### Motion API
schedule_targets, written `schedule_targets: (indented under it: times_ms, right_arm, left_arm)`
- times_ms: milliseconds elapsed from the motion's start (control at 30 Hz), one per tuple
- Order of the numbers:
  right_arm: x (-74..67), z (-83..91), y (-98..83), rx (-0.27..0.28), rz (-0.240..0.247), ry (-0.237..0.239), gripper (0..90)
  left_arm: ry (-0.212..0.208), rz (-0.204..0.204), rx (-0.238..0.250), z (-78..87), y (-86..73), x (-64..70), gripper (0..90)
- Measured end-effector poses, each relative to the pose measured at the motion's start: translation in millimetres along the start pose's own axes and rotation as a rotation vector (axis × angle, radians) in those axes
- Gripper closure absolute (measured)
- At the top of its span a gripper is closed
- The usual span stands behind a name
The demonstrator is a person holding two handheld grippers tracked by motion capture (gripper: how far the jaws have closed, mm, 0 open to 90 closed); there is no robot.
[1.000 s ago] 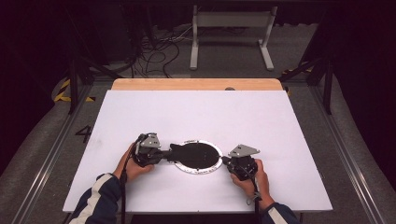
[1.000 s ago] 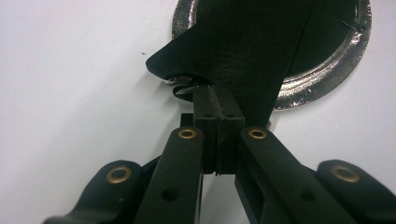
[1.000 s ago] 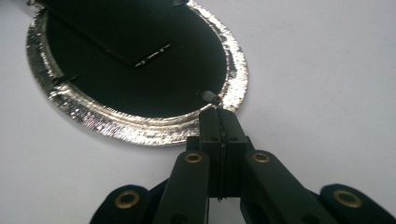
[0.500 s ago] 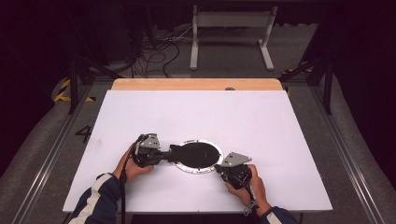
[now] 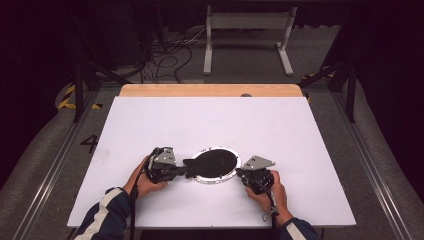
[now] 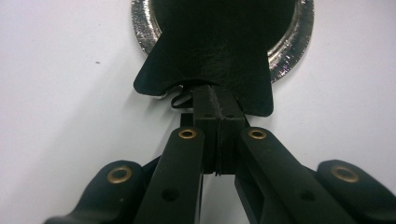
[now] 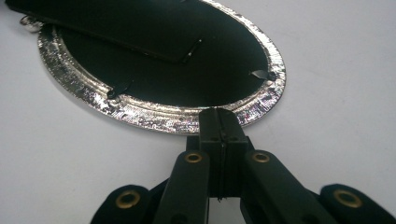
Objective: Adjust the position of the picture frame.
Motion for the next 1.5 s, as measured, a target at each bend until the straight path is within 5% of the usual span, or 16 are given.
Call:
schedule_targets:
  times_ms: [567, 667, 767, 967, 1500]
  right_arm:
    - [22.0, -11.5, 7.9, 0.008, -0.045, -0.087, 90.0]
    - [17.6, -9.3, 6.3, 0.007, -0.044, -0.062, 90.0]
    - [9.4, -6.0, 4.3, 0.006, -0.042, -0.015, 90.0]
    - [-3.5, -3.6, 3.7, -0.004, -0.022, 0.036, 90.0]
    - [2.0, -14.4, 12.1, 0.007, -0.028, 0.028, 90.0]
  left_arm:
    - [-0.049, -0.062, -0.014, -11.6, 11.5, 26.1, 87.1]
    - [-0.095, -0.080, -0.002, -18.7, 16.9, 37.8, 87.1]
    - [-0.071, -0.117, -0.022, -22.2, 22.2, 41.5, 89.7]
    - [-0.087, -0.098, -0.013, -22.6, 21.4, 40.2, 89.6]
    - [-0.051, -0.078, 0.000, -27.5, 26.4, 45.9, 89.7]
Point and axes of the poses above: each handheld gripper's, and its own axes: z roughly backward along the jaws, y roughly out of its top, x roughly to its right, the point moved 6 cm from there along -z, roughly forward along the jaws, and after that the axes turned 1 degree about -z, right-handed, at the moved point
